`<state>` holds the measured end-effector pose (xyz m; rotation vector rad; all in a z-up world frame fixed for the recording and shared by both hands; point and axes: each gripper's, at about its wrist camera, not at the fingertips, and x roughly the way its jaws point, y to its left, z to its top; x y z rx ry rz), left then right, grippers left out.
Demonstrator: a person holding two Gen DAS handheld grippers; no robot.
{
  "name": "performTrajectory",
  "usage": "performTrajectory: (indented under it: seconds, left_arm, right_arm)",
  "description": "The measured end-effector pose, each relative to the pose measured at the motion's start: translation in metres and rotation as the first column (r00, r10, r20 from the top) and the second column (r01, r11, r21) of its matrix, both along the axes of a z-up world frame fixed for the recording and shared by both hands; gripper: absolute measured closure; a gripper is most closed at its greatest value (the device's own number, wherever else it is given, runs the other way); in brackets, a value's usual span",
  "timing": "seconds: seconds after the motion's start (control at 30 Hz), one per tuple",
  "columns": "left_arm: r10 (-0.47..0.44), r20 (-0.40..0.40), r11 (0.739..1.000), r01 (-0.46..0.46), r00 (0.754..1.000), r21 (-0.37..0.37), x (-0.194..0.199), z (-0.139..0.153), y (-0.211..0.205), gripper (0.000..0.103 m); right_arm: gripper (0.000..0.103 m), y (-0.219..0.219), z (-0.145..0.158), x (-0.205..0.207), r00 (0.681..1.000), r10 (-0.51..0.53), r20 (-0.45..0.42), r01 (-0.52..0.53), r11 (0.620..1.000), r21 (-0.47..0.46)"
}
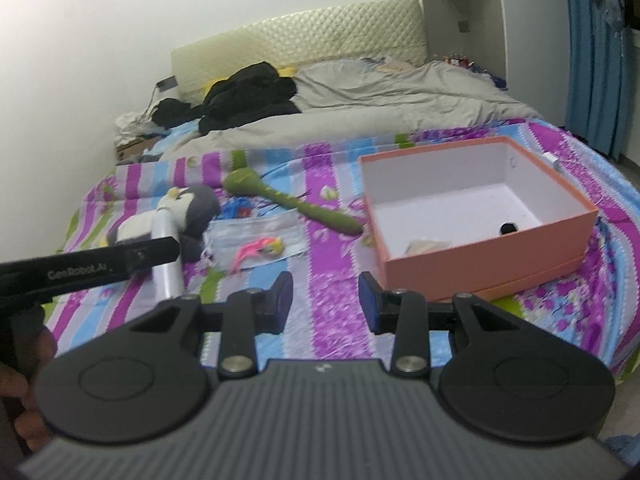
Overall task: Organize soft objects
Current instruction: 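Grasp the face mask with the left tool while the right tool grasps the bird toy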
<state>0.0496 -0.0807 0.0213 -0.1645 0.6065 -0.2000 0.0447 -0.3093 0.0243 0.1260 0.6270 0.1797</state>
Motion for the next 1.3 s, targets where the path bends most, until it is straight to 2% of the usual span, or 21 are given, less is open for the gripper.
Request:
performTrajectory:
  seconds: [0.4, 0.7, 1.1, 1.3]
  left_arm:
    - [0.082, -0.051, 0.997, -0.082, 0.995, -0.007, -0.021, -0.036, 0.046, 0.049]
    - [0.108, -0.092, 0.994, -0.109, 0.990, 0.000, -0.021, -0.077, 0.071, 0.049]
    - [0.105, -0.132, 0.994, -0.107, 0.986, -0.008, 0.025, -0.124, 0.087, 0.049]
    - [0.109, -0.126, 0.994, -0.112, 0.986, -0.018, 0.055, -0.138, 0.089, 0.049]
  right_arm:
    - [0.064, 0.035, -0.035, -0.015, 0.998, 0.049, -0.029, -0.049, 0.999, -0.001]
    - [0.064, 0.052, -0.070, -0.016, 0.998, 0.067, -0.016, -0.067, 0.997, 0.025]
    - [0.064, 0.060, -0.105, 0.009, 0.999, 0.030, 0.011, -0.031, 0.996, 0.080]
    - [0.064, 0.055, -0.124, 0.036, 1.000, 0.005, -0.021, -0.003, 0.993, 0.117]
